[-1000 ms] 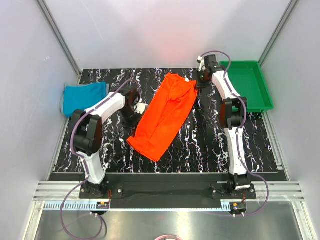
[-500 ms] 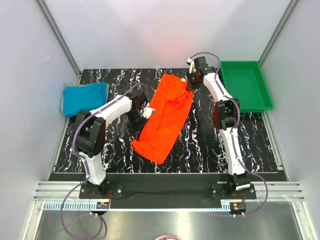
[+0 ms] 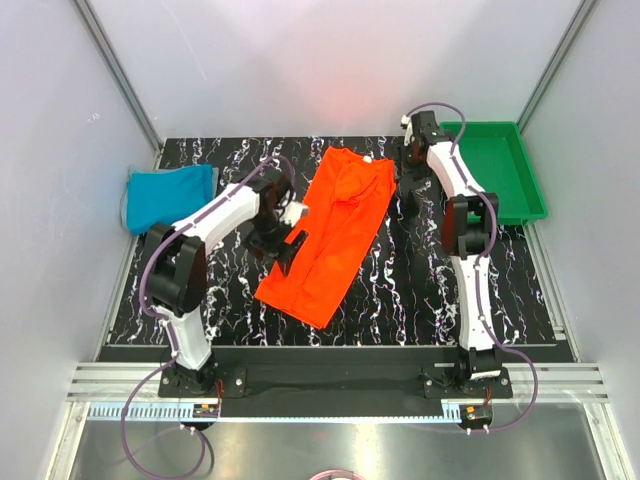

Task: Fold and stack the t-shirts
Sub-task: Fold the tshirt

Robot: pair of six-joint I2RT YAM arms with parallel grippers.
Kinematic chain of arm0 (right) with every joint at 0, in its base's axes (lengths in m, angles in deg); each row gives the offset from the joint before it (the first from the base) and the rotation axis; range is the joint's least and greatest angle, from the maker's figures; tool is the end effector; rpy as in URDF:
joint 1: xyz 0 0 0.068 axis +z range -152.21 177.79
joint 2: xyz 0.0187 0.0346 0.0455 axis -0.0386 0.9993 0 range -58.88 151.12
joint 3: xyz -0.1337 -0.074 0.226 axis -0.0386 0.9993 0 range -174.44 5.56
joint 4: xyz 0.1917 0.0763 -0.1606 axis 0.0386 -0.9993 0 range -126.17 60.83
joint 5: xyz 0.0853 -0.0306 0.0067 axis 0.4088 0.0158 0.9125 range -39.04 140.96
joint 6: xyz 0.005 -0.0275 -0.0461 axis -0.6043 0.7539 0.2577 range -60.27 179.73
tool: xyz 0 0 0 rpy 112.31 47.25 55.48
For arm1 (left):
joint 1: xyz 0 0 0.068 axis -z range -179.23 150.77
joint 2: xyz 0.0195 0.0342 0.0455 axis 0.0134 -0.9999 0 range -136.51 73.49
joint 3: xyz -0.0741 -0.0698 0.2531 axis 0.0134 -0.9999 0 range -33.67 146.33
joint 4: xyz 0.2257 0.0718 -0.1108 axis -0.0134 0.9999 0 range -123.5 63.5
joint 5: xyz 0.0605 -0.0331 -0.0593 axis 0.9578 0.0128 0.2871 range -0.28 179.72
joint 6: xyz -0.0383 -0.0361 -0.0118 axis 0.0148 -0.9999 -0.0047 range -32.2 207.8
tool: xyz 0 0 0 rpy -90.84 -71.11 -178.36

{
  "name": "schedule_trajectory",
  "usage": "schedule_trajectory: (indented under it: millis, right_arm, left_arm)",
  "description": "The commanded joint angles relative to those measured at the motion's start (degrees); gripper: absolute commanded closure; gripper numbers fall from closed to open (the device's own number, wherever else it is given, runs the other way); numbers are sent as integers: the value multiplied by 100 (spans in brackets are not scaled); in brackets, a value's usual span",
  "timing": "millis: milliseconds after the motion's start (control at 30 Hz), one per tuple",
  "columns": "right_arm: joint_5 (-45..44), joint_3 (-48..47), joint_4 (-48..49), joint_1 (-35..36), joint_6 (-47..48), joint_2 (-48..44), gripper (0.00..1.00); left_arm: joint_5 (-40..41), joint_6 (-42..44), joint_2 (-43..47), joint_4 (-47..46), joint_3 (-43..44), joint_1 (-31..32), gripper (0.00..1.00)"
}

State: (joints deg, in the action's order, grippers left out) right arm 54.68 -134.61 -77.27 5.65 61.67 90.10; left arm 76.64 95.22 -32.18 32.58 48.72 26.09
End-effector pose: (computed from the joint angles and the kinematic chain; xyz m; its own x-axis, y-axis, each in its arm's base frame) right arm 0.5518 0.0786 0.1797 -0.8236 -0.1477 -0.5475 -0.1995 0.9792 0.0359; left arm 0.3050 -0.1532 0.2173 -0.8421 0.5377 -0.0404 0.5322 0.8167 -0.2229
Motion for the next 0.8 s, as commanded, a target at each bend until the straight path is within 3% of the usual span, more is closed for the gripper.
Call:
schedule_trajectory:
  millis: [0,167,367,567,767]
  right_arm:
    - [-75,402,-50,58,-52,-1352,32]
    - [1227,852,-200,119,-720,-1891,32]
    - [2693,1203,-103,260,-1081,-1550,35]
    - [2932,1212,-7,339,-1230,-1127,36]
    - [2871,940,37,339,-1345,-802,36]
  left_arm:
    - [464,84,398,-218,776,-115,7]
    - [201,128,-129,-131,1727,-106,13]
    - [-475,31,-507,-131,1492,25,28]
    - [-906,23,-481,-131,947,34,42]
    - [-1100,23,-718,-52,901,34,43]
